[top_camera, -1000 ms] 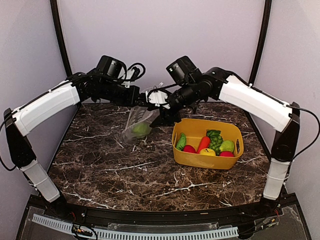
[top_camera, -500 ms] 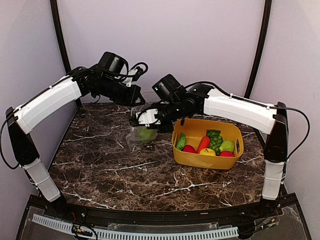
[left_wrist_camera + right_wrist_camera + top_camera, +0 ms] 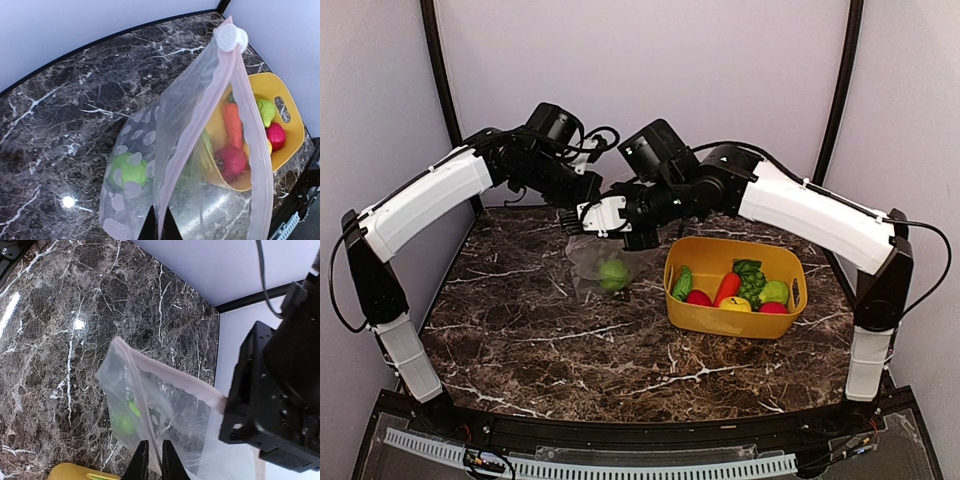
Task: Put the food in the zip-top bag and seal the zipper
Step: Adjust the zipper food storage bag at the center of the board.
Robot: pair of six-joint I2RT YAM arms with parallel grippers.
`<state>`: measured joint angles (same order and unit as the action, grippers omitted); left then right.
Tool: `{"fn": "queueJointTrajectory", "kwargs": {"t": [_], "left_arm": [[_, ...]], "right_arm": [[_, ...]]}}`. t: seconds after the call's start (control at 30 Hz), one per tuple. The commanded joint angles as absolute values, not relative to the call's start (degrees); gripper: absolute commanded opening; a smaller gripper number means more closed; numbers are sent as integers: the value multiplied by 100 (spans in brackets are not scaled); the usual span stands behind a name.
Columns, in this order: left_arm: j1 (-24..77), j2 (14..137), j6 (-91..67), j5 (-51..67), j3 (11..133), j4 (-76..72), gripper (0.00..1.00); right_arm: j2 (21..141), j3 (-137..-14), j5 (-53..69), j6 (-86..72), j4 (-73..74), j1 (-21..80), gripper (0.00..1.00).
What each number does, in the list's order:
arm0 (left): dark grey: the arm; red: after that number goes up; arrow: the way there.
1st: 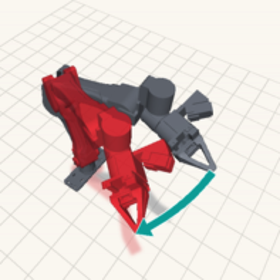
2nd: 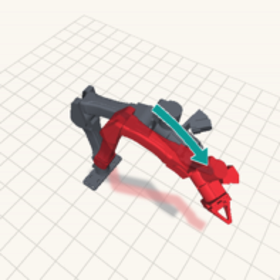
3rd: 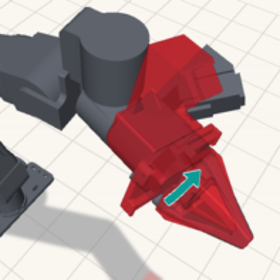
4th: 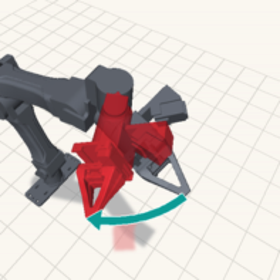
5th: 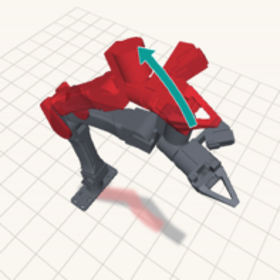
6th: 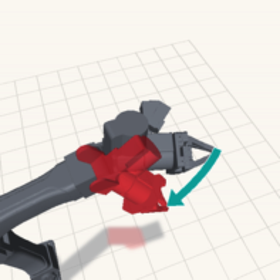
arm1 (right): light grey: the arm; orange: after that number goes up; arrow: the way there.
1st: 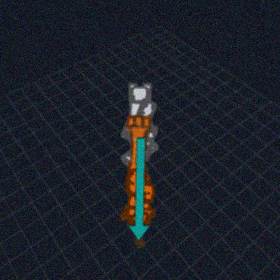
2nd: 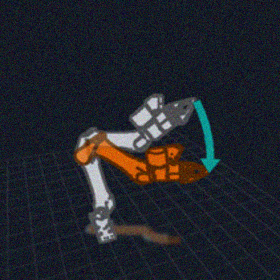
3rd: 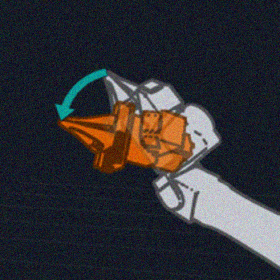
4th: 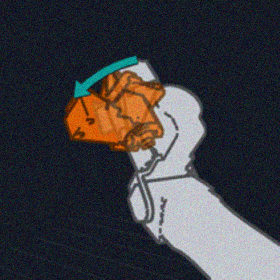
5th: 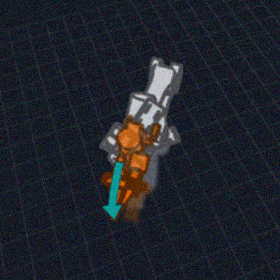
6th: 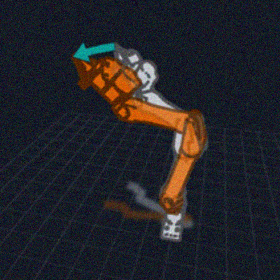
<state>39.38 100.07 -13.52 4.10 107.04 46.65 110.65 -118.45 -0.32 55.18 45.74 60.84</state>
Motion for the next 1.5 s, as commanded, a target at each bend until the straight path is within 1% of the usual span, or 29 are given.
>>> {"fn": "queueJointTrajectory", "kwargs": {"t": [0.0, 0.1, 0.23, 0.43, 0.7, 0.77, 0.83, 0.87, 0.9, 1.03, 1.1, 1.13, 1.17, 1.3, 1.37, 1.47], "left_arm": [[3920, 9993, -972, -837, 11161, 5170, 1], [3917, 9979, -677, -1416, 11434, 5236, 1], [3914, 9987, -248, -1489, 11826, 5366, 1], [3923, 10089, 344, -1546, 12083, 5743, 1], [3923, 10243, 532, -2203, 11917, 5947, 1], [3927, 10240, 557, -2309, 11973, 5942, 1], [3928, 10221, 610, -2440, 12031, 5941, 1], [3924, 10193, 658, -2565, 12036, 5937, 1], [3925, 10177, 689, -2636, 12022, 5934, 1], [3926, 9968, 932, -3268, 11952, 5837, 1], [3928, 9896, 965, -3214, 11991, 5775, 1], [3929, 9878, 927, -3071, 12003, 5761, 1], [3929, 9877, 894, -2659, 12007, 5740, 1], [3947, 10113, 537, -1451, 11786, 5668, 1], [3984, 10328, 401, -1048, 11658, 5612, 1], [4011, 10573, 396, -900, 11618, 5552, 1]], "right_arm": [[10908, -11755, -104, 5334, 4753, 6126, 9], [10902, -12142, 164, 5203, 4956, 6128, 8], [10944, -12399, 214, 5199, 5017, 6123, 0], [11021, -12333, 187, 5145, 4848, 6094, 0], [11091, -12669, 911, 4664, 4996, 5970, 1], [11079, -12648, 1035, 4504, 5001, 5911, 16], [11013, -12684, 1295, 4245, 4997, 5797, 40], [10957, -12697, 1489, 4092, 5000, 5712, 47], [10880, -12703, 1690, 3941, 5009, 5605, 51], [10474, -12491, 2740, 3341, 5017, 4984, 54], [10214, -12211, 3287, 3136, 5016, 4601, 54], [10089, -12017, 3512, 3063, 5002, 4409, 54], [9959, -11788, 3655, 2992, 4967, 4195, 55], [9407, -10564, 3825, 2762, 4564, 3465, 55], [9181, -9989, 3731, 2688, 4354, 3134, 55], [8868, -9157, 3329, 2739, 4134, 2780, 55]]}}
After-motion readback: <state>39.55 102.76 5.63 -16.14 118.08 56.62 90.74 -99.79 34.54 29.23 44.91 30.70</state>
